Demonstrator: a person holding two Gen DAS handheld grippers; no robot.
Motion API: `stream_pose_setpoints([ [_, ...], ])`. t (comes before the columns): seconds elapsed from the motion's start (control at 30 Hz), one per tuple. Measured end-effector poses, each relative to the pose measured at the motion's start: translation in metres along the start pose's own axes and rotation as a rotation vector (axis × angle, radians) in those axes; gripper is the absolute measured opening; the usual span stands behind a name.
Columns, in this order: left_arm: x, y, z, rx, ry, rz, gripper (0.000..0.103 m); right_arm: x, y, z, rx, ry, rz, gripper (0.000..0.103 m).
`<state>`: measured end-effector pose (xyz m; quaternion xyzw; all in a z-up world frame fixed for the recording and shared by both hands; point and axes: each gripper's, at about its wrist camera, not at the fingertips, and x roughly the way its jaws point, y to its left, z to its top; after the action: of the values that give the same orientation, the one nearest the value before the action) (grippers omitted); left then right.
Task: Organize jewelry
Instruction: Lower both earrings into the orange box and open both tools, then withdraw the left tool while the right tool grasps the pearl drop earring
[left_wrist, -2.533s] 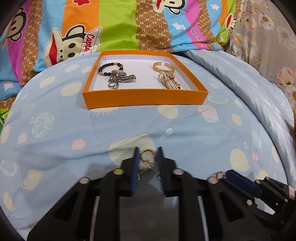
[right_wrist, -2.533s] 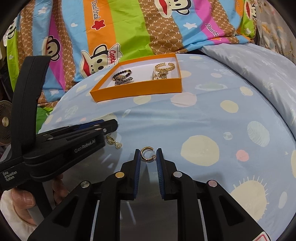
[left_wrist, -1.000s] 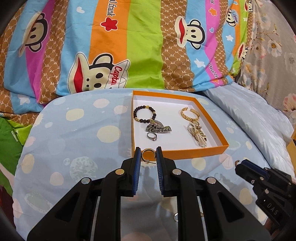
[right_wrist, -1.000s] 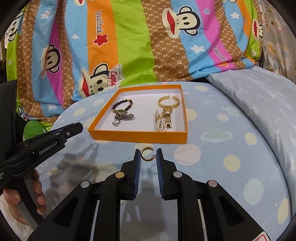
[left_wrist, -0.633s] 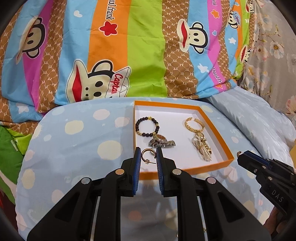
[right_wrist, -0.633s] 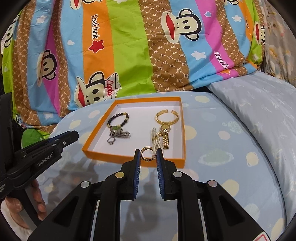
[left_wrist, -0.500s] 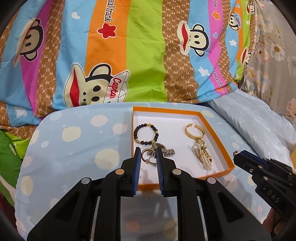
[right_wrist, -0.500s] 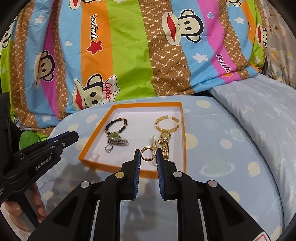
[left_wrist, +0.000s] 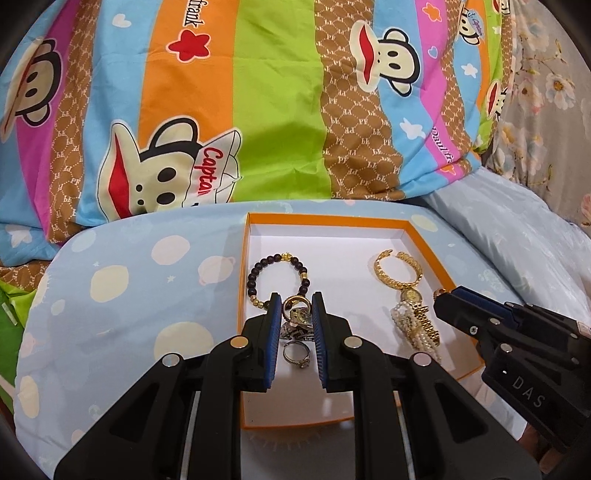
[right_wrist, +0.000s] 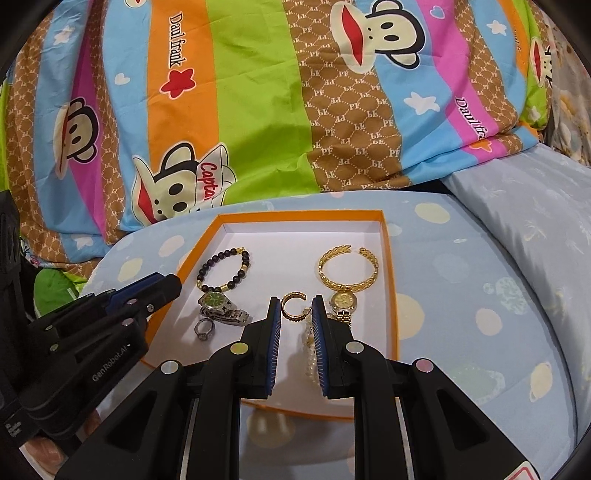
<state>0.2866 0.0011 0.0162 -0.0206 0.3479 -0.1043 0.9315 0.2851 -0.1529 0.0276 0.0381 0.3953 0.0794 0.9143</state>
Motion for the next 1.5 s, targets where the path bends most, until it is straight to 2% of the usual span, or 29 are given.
stream_pose_setpoints([
  [0.97, 0.017, 0.001, -0.001, 0.000, 0.015, 0.005, 0.017, 0.025, 0.006, -0.004, -0.029, 0.025, -0.003, 0.017],
  [1.0, 0.017, 0.001, -0.001, -0.004, 0.013, 0.008, 0.019, 0.024, 0.005, -0.004, -0.028, 0.018, -0.006, 0.017],
  [1.07, 0.015, 0.003, -0.001, -0.015, 0.004, 0.012, 0.044, 0.021, 0.006, -0.004, -0.031, 0.001, -0.003, 0.019],
  [1.13, 0.010, 0.007, 0.000, -0.040, -0.020, 0.016, 0.053, 0.016, 0.005, -0.003, -0.026, -0.021, -0.001, 0.024],
  [1.37, -0.005, 0.023, 0.002, -0.102, -0.055, 0.035, 0.054, -0.015, -0.006, -0.003, 0.014, -0.088, -0.009, 0.028],
  [1.5, -0.025, 0.033, -0.007, -0.112, -0.071, 0.051, 0.054, -0.041, -0.011, -0.018, 0.021, -0.096, -0.019, 0.033],
])
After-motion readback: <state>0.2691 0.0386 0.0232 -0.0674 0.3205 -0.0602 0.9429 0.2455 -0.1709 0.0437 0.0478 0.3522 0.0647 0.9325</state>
